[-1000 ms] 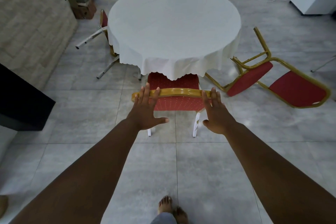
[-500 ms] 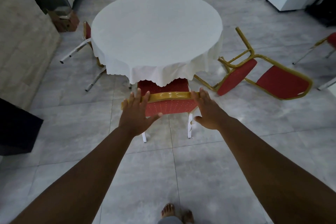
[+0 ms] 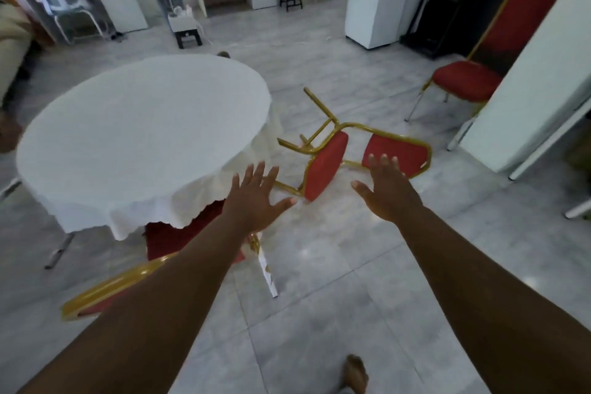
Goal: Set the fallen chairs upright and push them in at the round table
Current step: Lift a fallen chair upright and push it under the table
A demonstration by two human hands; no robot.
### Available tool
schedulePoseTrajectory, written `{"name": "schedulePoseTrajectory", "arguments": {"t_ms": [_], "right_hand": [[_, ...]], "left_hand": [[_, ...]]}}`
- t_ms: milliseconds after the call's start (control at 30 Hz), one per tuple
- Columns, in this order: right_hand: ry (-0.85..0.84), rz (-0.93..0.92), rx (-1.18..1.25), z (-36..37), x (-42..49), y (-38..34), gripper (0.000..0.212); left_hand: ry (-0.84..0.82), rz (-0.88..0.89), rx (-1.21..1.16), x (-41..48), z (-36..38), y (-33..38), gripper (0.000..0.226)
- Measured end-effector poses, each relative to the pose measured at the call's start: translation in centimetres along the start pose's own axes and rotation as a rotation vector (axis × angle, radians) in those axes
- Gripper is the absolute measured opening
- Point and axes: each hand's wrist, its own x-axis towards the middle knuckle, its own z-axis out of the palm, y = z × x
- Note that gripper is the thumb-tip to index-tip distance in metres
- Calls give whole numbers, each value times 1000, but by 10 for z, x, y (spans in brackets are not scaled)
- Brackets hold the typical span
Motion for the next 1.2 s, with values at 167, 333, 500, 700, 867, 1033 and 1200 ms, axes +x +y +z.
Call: {"name": "schedulePoseTrajectory", "arguments": {"t_ms": [167,333,500,700,867,1033,1200], "right_hand": [[35,124,-67,-50,21,118,85],[19,226,-113,-90,41,207,83],[34,317,-81,-110,75,271,79],[33,379,-72,-127,155,338,83],[11,463,-55,-148,223,390,82],[53,516,-20,-163,283,448,82],[35,544,25,-170,337,515,82]], "left_hand": [[-35,126,31,99,5,105,106],[-42,275,65,182,11,199,108],[-65,383,56,260,30,264,111],[-119,432,14,375,49,323,99],[-169,493,7,475,56,373,106],[-188,540,17,563,60,420,113],[-231,572,12,636,73,476,94]]}}
